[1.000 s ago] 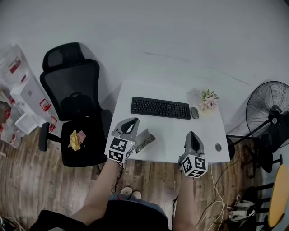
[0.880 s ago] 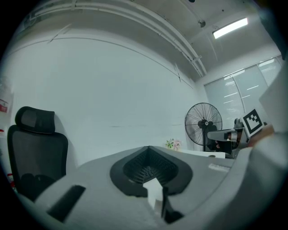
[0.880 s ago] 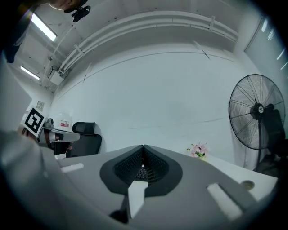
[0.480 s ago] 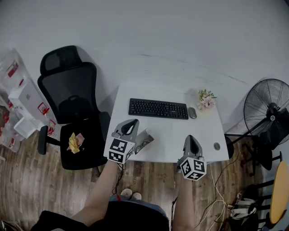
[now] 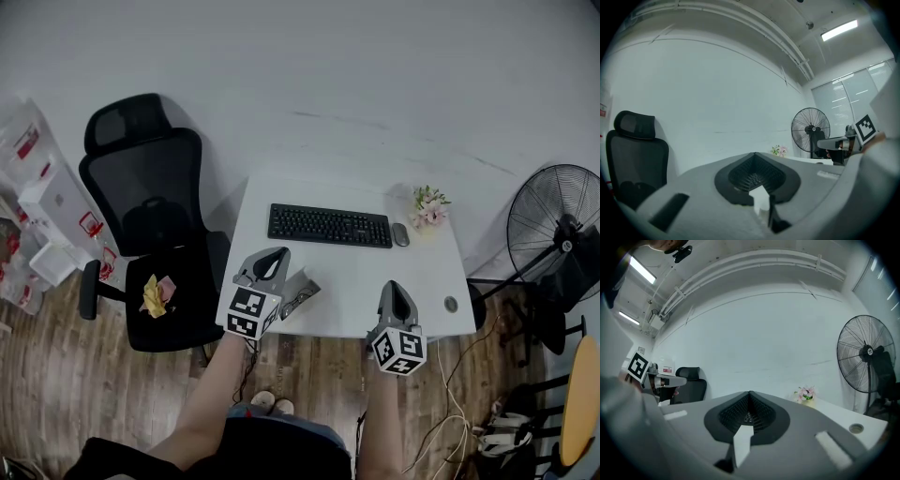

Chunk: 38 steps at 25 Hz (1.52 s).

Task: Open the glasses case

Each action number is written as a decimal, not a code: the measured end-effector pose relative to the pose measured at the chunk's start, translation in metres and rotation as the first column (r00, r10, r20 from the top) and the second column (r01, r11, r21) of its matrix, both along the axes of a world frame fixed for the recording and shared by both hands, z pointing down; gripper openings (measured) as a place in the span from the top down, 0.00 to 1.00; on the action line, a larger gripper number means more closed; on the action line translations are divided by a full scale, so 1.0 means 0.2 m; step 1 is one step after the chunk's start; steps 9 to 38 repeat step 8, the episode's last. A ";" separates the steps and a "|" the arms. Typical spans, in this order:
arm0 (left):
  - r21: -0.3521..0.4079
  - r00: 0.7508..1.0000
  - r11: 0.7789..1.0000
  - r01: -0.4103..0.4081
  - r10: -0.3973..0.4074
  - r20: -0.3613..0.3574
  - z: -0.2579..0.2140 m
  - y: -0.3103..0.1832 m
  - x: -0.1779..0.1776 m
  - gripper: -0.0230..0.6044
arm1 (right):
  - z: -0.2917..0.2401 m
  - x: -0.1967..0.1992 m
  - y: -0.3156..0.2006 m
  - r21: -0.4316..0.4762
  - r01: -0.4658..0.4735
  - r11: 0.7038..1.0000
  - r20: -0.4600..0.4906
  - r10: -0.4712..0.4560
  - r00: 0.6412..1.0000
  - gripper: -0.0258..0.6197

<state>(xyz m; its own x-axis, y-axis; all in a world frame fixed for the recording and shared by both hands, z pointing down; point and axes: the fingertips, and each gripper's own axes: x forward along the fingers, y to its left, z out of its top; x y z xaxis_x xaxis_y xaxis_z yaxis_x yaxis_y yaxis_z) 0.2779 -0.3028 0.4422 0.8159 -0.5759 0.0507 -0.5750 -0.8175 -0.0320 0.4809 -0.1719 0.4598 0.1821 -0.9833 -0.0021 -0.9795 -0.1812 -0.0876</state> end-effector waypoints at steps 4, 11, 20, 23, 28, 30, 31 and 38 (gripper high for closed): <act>-0.003 1.000 1.000 0.003 -0.003 0.000 0.00 -0.01 0.00 0.95 | 0.01 0.00 -0.01 -0.011 0.003 1.000 -0.006 -0.003 1.000 0.94; -0.002 1.000 1.000 0.002 -0.002 0.004 0.01 -0.01 0.00 0.95 | 0.02 0.00 -0.01 -0.015 0.003 1.000 -0.005 -0.003 1.000 0.94; -0.002 1.000 1.000 0.002 -0.002 0.004 0.01 -0.01 0.00 0.95 | 0.02 0.00 -0.01 -0.015 0.003 1.000 -0.005 -0.003 1.000 0.94; -0.002 1.000 1.000 0.002 -0.002 0.004 0.01 -0.01 0.00 0.95 | 0.02 0.00 -0.01 -0.015 0.003 1.000 -0.005 -0.003 1.000 0.94; -0.002 1.000 1.000 0.002 -0.002 0.004 0.01 -0.01 0.00 0.95 | 0.02 0.00 -0.01 -0.015 0.003 1.000 -0.005 -0.003 1.000 0.94; -0.002 1.000 1.000 0.002 -0.002 0.004 0.01 -0.01 0.00 0.95 | 0.02 0.00 -0.01 -0.015 0.003 1.000 -0.005 -0.003 1.000 0.94; -0.002 1.000 1.000 0.002 -0.002 0.004 0.01 -0.01 0.00 0.95 | 0.02 0.00 -0.01 -0.015 0.003 1.000 -0.005 -0.003 1.000 0.94; -0.002 1.000 1.000 0.002 -0.002 0.004 0.01 -0.01 0.00 0.95 | 0.02 0.00 -0.01 -0.015 0.003 1.000 -0.005 -0.003 1.000 0.94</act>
